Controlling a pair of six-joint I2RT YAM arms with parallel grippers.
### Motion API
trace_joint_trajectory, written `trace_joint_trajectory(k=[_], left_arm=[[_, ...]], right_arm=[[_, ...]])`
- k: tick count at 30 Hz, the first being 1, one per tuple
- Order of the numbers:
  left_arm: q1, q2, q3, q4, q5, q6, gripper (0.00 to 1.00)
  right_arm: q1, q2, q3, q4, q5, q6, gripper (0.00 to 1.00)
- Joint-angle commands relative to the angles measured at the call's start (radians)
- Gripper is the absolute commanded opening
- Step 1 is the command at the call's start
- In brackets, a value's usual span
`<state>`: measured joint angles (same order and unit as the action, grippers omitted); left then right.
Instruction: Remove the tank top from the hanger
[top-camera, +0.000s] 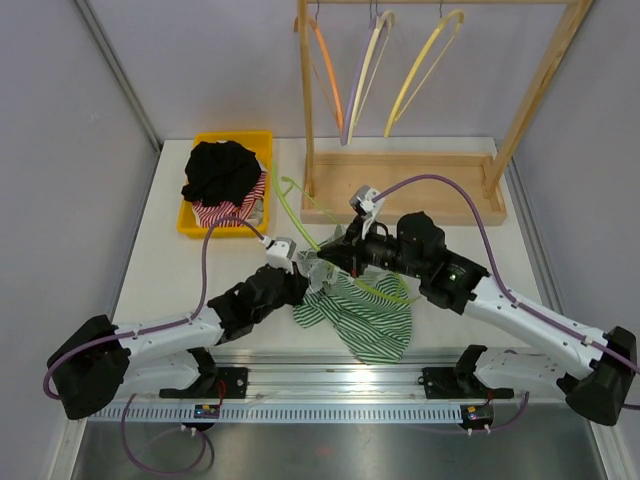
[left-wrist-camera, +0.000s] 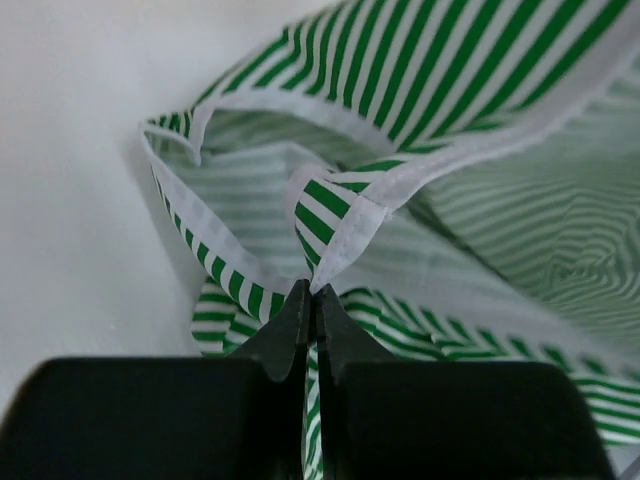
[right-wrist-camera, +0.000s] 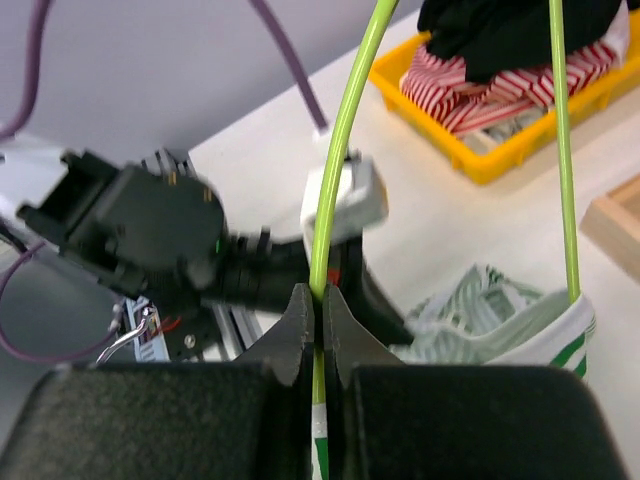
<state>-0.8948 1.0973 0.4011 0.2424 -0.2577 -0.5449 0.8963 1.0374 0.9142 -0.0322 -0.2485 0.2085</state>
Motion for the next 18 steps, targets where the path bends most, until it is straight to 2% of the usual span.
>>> trace_joint_trajectory(k=[1,8,15,18], left_arm=[[-0.053,-0.033,-0.031,0.084,-0.048,-0.062,0.00],[-0.185,-0.100,-0.117,0.158,-0.066,-0.141,0.00],[-0.352,-0.172,-0.123,0.031,-0.199,-0.190,0.00],[-0.386,-0.177,-0.130,-0.008,-0.241,-0.219,0.00]], right_arm=[[0.009,0.081,0.118,0.208,-0.015,-0.046,0.00],[0.009,0.280,0.271,0.302,-0.075,-0.064,0.00],[0.004,0.427,0.448,0.279,-0.077,-0.130,0.00],[-0.005,0.487,0.529,0.275,-0.077,-0.147,0.00]])
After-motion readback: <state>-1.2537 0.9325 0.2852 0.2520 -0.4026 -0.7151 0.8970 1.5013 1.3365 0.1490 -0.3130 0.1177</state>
